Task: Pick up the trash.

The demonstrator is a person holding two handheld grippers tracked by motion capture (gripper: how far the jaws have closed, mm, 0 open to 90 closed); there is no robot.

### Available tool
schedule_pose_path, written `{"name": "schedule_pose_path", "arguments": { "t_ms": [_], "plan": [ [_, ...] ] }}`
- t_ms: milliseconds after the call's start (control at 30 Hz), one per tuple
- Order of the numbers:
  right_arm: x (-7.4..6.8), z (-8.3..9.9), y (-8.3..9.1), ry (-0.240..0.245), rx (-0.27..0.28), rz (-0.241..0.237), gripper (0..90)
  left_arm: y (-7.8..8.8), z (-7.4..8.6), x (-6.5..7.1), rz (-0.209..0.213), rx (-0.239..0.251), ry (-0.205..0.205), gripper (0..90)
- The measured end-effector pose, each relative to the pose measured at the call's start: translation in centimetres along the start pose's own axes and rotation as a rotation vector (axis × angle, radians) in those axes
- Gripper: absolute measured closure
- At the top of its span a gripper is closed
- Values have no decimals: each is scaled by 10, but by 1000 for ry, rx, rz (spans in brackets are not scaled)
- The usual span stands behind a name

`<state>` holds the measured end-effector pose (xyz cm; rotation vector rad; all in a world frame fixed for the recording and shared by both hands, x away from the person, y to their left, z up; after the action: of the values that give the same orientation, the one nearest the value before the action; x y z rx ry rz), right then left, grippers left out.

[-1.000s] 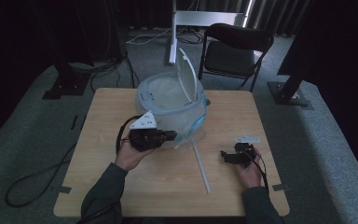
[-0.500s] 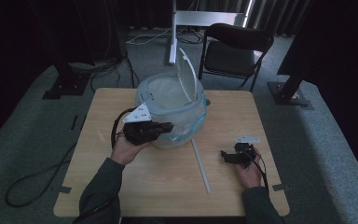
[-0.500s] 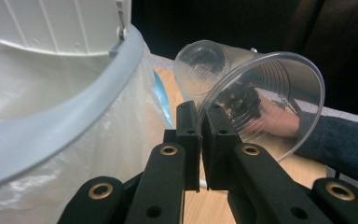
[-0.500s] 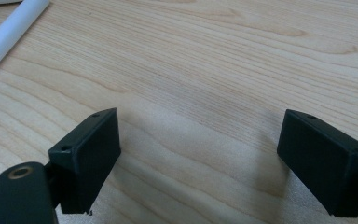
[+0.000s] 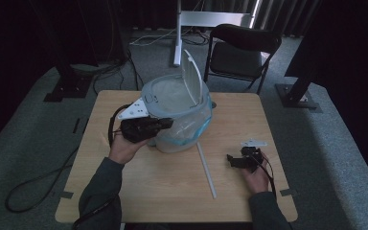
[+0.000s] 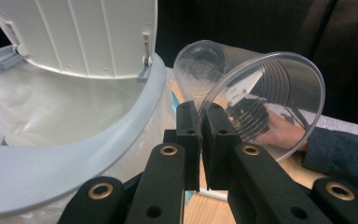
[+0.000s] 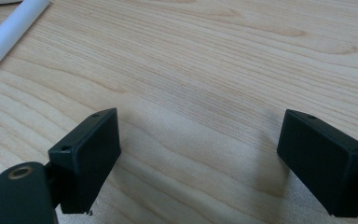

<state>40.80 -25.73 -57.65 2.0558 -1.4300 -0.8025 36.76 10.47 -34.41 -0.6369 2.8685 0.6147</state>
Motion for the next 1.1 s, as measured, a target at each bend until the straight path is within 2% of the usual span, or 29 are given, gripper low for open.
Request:
{"name": "schedule_pose_path", "arguments": {
  "t_ms": [300,567,1100],
  "plan": [
    [0,0,0,1,0,0,121,5,-5,-6,-15,16,2,861],
    [0,0,0,0,0,0,121,14,-8,-16,-50,23,9,861],
    [0,0,0,0,0,0,121,22,-7,-33,-106,31,33,861]
  ]
}}
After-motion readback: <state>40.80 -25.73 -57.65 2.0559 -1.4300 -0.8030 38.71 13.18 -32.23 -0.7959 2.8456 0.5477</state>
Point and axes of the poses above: each handheld gripper's, and its own axes: y roughly backward along the jaws, z roughly out of its underside, x roughly to its right, the point moved 4 cm from there along -y, roughly forward along the jaws, and after that the axes turned 14 degrees about -y, right-handed, at the moved point
